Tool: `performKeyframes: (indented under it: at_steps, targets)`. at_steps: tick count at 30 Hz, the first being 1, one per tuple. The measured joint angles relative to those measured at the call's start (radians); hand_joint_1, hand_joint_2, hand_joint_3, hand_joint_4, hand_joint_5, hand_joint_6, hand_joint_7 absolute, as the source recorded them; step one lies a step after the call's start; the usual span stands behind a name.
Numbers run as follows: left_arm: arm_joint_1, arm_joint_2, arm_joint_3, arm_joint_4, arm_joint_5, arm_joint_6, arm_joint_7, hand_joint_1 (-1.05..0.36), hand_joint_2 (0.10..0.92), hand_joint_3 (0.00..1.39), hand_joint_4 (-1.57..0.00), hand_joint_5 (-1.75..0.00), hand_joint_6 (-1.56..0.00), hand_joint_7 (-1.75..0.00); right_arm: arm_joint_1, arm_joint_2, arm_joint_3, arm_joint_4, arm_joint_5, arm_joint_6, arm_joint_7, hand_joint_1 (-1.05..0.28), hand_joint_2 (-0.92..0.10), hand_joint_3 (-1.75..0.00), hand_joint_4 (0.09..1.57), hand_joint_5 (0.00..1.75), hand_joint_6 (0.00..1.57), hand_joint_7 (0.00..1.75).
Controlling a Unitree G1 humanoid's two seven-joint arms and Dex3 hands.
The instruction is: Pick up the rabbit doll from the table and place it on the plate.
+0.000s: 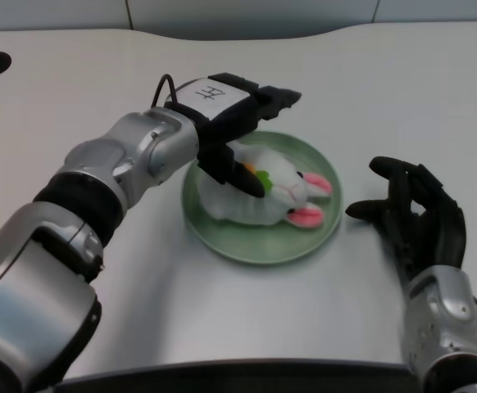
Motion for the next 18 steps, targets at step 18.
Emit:
performKeyframes:
  at_steps: [18]
  targets:
    - [0.319, 0.163, 0.405, -0.205, -0.464, -0.090, -0.133, -0.76, 0.921, 0.47, -0.22, -0.16, -0.18, -0.07, -0.001, 0.001, 0.006, -0.010, -0.003, 0.017, -0.015, -0.41, -0.92, -0.43, 0.73, 1.34, 0.64, 1.01]
